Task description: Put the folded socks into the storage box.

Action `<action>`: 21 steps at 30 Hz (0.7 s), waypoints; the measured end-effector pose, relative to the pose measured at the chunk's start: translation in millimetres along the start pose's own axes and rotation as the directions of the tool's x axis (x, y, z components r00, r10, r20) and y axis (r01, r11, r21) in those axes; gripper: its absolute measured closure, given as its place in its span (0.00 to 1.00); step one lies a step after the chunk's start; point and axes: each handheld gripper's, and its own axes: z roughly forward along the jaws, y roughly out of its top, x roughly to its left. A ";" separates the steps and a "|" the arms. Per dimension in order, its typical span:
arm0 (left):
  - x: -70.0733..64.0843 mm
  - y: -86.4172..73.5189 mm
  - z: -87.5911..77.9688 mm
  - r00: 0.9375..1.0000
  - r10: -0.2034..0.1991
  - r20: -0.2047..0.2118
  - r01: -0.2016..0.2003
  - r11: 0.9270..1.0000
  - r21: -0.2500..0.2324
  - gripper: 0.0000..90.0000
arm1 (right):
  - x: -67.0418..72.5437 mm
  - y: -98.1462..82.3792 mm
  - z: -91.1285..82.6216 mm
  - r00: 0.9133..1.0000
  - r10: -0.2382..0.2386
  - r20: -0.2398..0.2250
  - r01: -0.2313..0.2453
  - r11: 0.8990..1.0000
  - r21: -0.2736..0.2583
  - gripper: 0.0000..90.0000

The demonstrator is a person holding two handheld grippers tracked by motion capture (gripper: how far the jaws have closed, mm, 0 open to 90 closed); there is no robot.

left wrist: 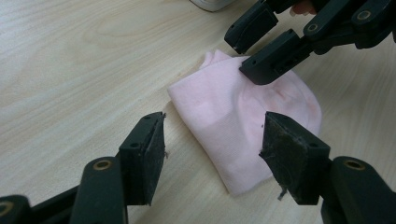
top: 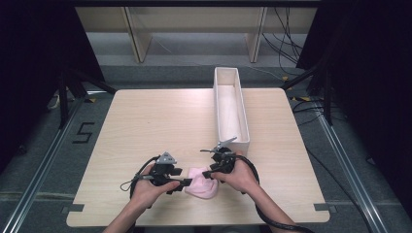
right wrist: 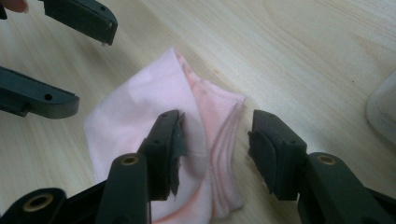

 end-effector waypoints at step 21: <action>-1.4 -1.2 1.3 1.000 0.024 0.003 -0.024 1.000 0.008 0.50 | 0.2 1.3 1.1 1.000 0.015 -0.010 -0.015 1.000 0.015 0.62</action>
